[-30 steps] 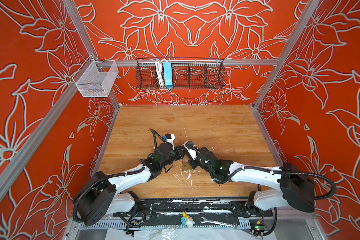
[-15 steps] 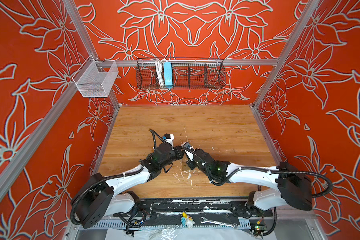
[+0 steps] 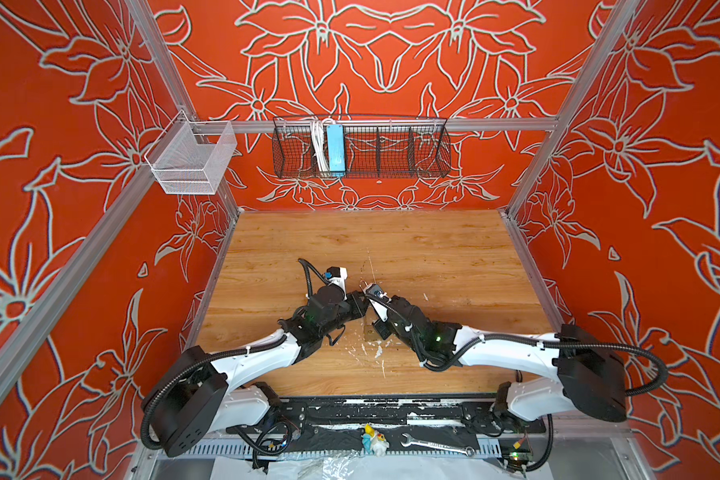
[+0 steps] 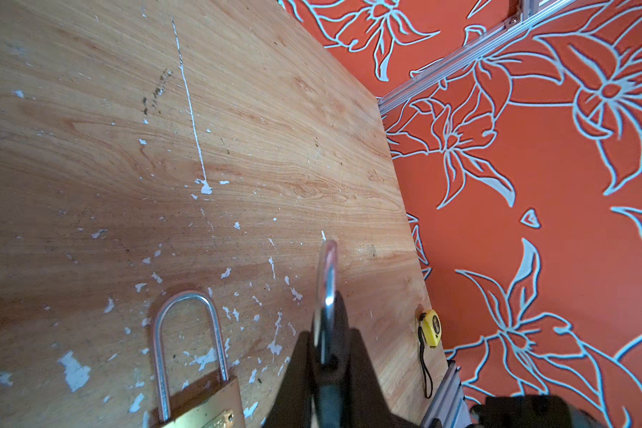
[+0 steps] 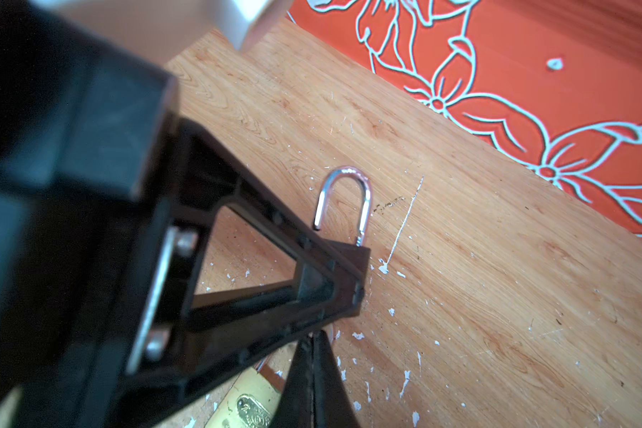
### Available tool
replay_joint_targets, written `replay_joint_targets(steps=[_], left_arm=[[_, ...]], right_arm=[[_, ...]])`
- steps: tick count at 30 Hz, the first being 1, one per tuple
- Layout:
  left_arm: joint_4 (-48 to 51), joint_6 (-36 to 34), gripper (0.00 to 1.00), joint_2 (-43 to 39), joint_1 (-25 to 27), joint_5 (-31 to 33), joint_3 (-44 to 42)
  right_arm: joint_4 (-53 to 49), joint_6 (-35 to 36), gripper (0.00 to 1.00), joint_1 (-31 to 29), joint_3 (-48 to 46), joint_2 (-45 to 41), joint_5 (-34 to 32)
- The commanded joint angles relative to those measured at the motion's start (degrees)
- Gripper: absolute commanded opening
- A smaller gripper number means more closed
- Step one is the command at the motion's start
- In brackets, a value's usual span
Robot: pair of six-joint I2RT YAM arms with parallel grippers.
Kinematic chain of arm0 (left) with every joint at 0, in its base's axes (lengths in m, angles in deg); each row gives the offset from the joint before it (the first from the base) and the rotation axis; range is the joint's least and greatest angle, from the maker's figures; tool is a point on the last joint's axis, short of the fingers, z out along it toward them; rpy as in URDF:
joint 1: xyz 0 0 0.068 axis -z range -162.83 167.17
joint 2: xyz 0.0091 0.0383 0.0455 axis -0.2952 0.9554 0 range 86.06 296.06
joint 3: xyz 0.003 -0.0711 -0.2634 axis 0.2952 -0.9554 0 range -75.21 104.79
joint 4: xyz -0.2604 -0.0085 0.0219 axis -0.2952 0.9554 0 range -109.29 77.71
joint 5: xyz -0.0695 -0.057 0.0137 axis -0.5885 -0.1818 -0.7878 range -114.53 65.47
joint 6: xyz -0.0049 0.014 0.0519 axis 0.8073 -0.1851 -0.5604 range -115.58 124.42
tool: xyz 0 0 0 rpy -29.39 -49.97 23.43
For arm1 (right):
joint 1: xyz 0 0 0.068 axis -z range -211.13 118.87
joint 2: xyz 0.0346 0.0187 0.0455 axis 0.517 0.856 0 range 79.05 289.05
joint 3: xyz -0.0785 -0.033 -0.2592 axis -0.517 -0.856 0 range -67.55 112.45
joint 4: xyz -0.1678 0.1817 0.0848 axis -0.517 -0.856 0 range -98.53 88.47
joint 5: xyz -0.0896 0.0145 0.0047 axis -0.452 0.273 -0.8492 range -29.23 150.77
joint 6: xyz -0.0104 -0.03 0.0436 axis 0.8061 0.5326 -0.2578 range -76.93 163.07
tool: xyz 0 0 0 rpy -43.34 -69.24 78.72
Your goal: Unlock with the key
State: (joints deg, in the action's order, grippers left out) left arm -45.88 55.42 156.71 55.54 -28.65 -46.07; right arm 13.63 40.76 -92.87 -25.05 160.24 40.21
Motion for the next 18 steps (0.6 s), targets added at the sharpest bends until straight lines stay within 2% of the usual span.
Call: replay_joint_targets(steps=[1, 3, 6, 7, 11, 13, 15, 18], left_arm=[[-4.17, -0.59, 0.0, -1.67, 0.48, -0.45, 0.26], [-4.19, -0.72, 0.0, -1.86, 0.43, -0.36, 0.21], [-4.05, -1.29, 0.0, -2.59, 0.48, 0.43, -0.12], [-3.87, -1.79, 0.0, -3.06, 0.48, 1.2, -0.32], [-2.2, -6.88, 0.0, -5.41, 0.05, 4.64, -0.77], [-5.1, -11.64, 0.0, -6.26, -0.55, 4.48, -2.47], [-9.31, -17.74, 0.0, -6.65, -0.83, 2.44, -4.42], [-10.02, -29.25, 0.0, -7.09, -0.84, -4.15, -4.74]], right_arm=[[0.84, -0.43, 0.03, -0.39, 0.41, -0.83, 0.85], [0.51, -0.34, 0.07, -0.36, 0.61, -0.59, 0.65], [0.93, -0.09, 0.42, -0.4, 0.15, -0.83, 0.88], [0.95, -0.01, 0.48, -0.4, 0.04, -1.09, 0.56], [0.69, 0.44, 0.61, 0.04, -1.48, -4.67, -1.77], [2.68, -1.54, 0.67, 2.09, -4.61, -8.43, -1.8], [3.69, -5.21, 0.69, 6.4, -7.7, -12.7, 2.9], [8.04, -10.47, 0.73, 15.23, -12.67, -18.52, 18.14]])
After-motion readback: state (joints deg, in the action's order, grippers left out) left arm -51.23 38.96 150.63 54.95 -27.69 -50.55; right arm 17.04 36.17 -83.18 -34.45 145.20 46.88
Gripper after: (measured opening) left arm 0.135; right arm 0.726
